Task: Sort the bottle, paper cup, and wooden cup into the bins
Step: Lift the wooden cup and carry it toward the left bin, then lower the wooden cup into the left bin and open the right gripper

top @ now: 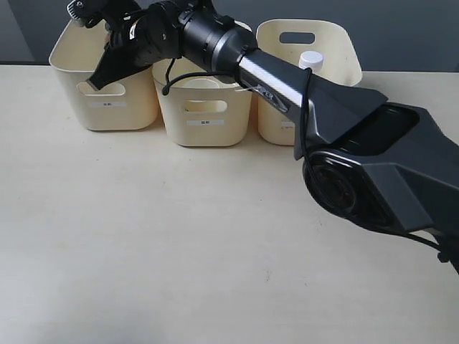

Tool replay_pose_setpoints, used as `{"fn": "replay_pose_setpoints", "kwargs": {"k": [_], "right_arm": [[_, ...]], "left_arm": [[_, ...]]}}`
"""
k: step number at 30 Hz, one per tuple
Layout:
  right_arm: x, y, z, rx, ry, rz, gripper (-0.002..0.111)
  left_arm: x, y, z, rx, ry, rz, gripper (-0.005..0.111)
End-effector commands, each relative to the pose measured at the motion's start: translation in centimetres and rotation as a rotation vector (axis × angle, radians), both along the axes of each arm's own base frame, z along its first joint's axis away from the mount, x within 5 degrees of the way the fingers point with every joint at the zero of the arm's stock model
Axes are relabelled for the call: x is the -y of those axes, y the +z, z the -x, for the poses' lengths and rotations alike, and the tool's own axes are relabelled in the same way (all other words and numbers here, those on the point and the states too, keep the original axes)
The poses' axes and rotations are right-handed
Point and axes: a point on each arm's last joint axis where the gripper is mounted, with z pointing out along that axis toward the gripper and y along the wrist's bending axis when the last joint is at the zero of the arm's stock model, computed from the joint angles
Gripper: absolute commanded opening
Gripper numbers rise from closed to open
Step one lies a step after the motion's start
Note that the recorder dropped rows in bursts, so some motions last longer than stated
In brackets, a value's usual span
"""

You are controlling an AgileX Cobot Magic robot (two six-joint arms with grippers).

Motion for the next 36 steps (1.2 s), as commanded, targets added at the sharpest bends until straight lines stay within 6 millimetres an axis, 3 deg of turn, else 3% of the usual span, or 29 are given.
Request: {"fn": "replay_pose_setpoints", "kwargs": {"k": [1, 17, 24, 36], "right_arm": [[0.39, 0.54, -0.44, 0.009, -0.012, -0.026, -0.001], [0.45, 0.21, -0.20, -0.034, -0.007, -0.008, 0.000], [0.43, 0.21, -0.19, -0.036, -0.007, -0.011, 0.018], [0.34, 0.32, -0.20, -0.036, -0.008, -0.031, 0.020]], "left_arm": [[-0.02, 0.04, 0.02, 0.010, 0.003, 0.000, 0.000], [-0.02, 0.04, 0.02, 0.010, 0.003, 0.000, 0.000], [-0.02, 0.04, 0.02, 0.010, 0.003, 0.000, 0.000], [-0.02, 0.04, 0.02, 0.010, 0.003, 0.000, 0.000]]}}
